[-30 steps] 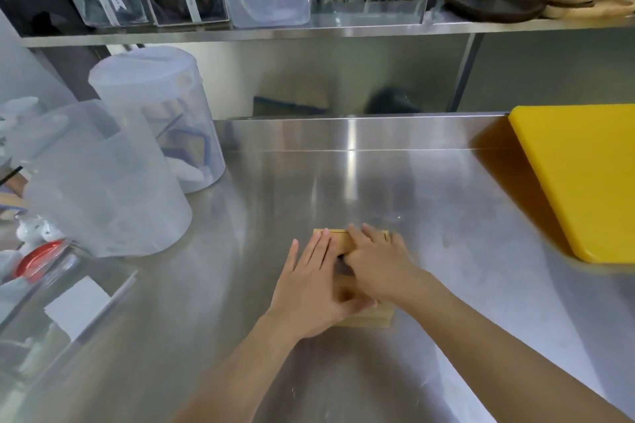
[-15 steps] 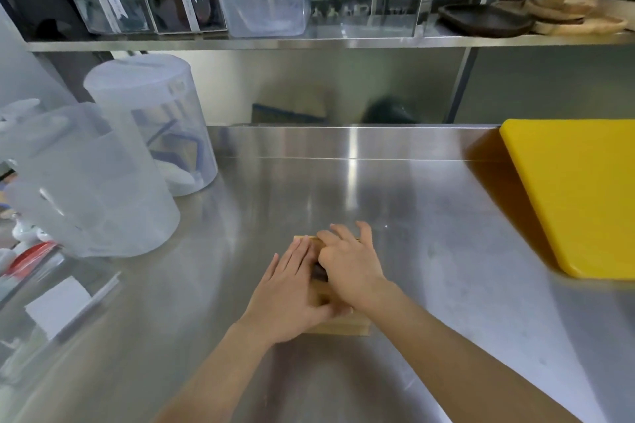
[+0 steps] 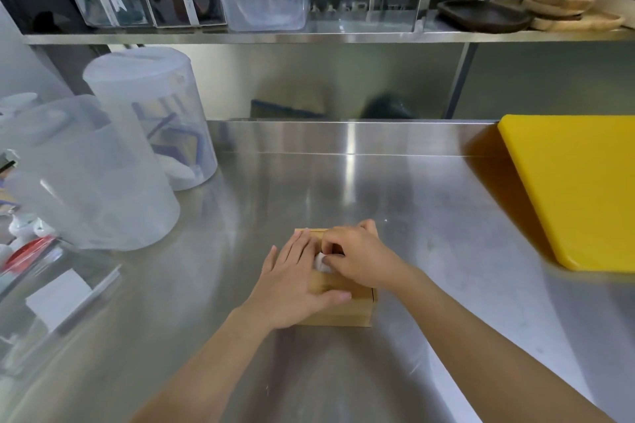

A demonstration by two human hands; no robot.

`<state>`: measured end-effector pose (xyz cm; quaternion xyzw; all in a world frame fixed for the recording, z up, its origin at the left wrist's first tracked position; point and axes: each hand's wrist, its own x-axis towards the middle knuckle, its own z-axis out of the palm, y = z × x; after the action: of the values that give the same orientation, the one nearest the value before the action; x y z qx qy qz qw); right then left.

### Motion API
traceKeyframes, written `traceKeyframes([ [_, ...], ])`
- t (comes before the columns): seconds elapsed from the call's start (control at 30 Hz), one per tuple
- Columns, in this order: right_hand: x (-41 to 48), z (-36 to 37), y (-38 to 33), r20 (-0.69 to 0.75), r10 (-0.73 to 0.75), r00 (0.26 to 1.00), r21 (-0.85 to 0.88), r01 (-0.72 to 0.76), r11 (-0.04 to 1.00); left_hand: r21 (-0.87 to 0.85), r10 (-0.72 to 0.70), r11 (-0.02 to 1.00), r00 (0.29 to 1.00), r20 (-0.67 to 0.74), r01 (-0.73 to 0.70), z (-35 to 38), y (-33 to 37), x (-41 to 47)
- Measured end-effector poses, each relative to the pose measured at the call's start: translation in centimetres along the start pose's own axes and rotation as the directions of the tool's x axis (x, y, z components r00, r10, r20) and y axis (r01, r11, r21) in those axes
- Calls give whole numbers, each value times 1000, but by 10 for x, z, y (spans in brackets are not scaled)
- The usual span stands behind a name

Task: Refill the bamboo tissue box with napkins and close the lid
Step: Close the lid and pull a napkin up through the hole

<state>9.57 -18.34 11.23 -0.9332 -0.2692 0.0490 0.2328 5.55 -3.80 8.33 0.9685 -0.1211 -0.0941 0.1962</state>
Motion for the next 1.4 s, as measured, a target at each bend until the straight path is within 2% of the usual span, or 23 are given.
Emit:
traceKeyframes([
  [0.1, 2, -3, 3, 35, -22, 999, 79, 19, 997, -53, 0, 999, 1000, 1, 0, -1, -2, 7],
  [0.2, 4, 0, 7, -3, -37, 999, 182, 37, 983, -95, -20, 995, 996, -88, 11, -6, -7, 13],
  [0.4, 4, 0, 11, -44, -35, 998, 316, 47, 948, -73, 12, 997, 986, -167, -24, -17, -6, 18],
  [0.43, 4, -3, 14, -8, -17, 1000, 295, 19, 955, -87, 19, 996, 983, -181, -36, -18, -5, 18],
  [0.53, 5, -7, 27, 90, 21, 996, 82, -28, 996, -152, 19, 987, 976, -215, -52, -16, -8, 18],
  [0.57, 4, -7, 31, 100, 40, 994, 74, -47, 996, -180, 17, 982, 975, -220, -58, -14, -9, 17],
  [0.73, -2, -5, 38, 65, 61, 996, 246, -75, 966, -283, 30, 954, 973, -230, -96, -13, -8, 13],
  [0.9, -4, -2, 35, 20, 113, 993, 387, -112, 915, -543, -71, 839, 979, -193, -46, -13, -12, 12],
  [1.03, -6, 4, 39, -17, 113, 993, 466, -92, 880, -666, -89, 743, 975, -203, -71, -12, -16, 13],
  [1.13, -7, 5, 36, -47, 103, 994, 445, -71, 893, -678, -66, 728, 974, -218, -102, -11, -16, 13],
  [1.23, -7, 6, 37, -48, 92, 995, 457, -60, 888, -573, 3, 816, 992, -128, -76, -13, -17, 18],
  [1.3, -8, 8, 41, -61, 116, 991, 578, -60, 814, -457, 12, 889, 997, -72, -43, -16, -16, 21],
  [1.4, -12, 8, 46, -49, 164, 985, 744, -73, 664, -454, -57, 891, 994, -95, 8, -20, -18, 23],
])
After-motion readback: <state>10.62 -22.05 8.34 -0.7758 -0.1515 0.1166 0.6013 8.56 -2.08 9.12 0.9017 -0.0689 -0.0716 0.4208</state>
